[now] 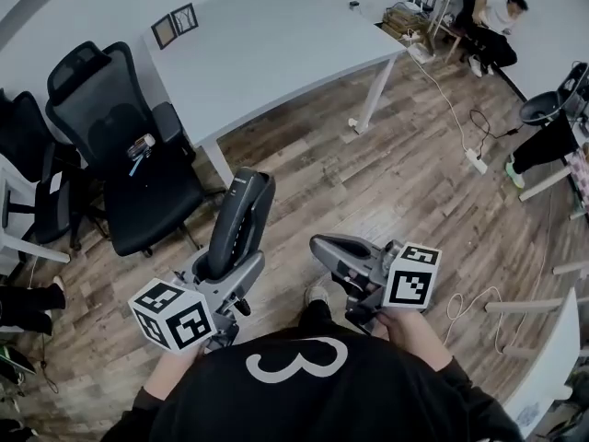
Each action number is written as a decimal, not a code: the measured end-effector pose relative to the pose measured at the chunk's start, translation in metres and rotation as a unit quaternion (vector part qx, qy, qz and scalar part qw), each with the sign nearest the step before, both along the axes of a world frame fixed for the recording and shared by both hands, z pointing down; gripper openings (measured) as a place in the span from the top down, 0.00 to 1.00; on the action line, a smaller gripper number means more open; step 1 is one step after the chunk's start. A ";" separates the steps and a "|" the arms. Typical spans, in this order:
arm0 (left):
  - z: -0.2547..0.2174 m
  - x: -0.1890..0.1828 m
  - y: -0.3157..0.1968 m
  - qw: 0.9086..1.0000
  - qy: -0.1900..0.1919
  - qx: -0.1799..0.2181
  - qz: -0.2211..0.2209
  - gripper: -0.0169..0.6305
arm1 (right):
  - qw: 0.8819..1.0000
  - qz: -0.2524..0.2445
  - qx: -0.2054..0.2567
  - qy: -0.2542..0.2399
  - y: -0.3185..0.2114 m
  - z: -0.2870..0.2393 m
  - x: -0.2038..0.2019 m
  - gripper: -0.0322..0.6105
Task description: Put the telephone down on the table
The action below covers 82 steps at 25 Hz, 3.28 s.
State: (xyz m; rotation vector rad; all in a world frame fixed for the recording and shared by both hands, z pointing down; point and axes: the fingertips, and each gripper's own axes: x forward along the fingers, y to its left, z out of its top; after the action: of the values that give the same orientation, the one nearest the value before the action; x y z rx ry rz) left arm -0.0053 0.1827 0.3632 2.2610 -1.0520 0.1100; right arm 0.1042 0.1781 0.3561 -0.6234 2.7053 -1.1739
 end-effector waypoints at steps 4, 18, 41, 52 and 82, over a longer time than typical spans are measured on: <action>0.001 0.048 -0.047 1.000 0.004 0.003 0.010 0.53 | 1.000 0.002 -0.001 0.005 -0.044 0.001 0.040 0.94; -0.010 0.120 -0.114 1.000 0.004 0.014 0.007 0.53 | 1.000 -0.004 0.000 0.003 -0.118 -0.004 0.106 0.94; 0.014 0.012 -0.312 0.999 0.022 -0.004 -0.041 0.53 | 0.998 -0.038 -0.026 0.035 -0.316 0.011 0.002 0.94; 0.017 -0.051 -0.395 0.997 -0.006 -0.007 -0.072 0.53 | 0.996 -0.077 -0.025 0.040 -0.407 0.006 -0.067 0.94; 0.124 -0.157 -0.562 0.978 -0.193 -0.047 -0.067 0.53 | 0.994 -0.046 -0.073 0.065 -0.536 0.051 -0.122 0.94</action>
State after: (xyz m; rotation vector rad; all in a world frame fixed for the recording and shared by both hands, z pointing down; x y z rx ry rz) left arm -0.1623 -0.3792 0.4877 2.1235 -1.3633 0.5487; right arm -0.0177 -0.3583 0.4066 -0.6197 2.8010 -1.4114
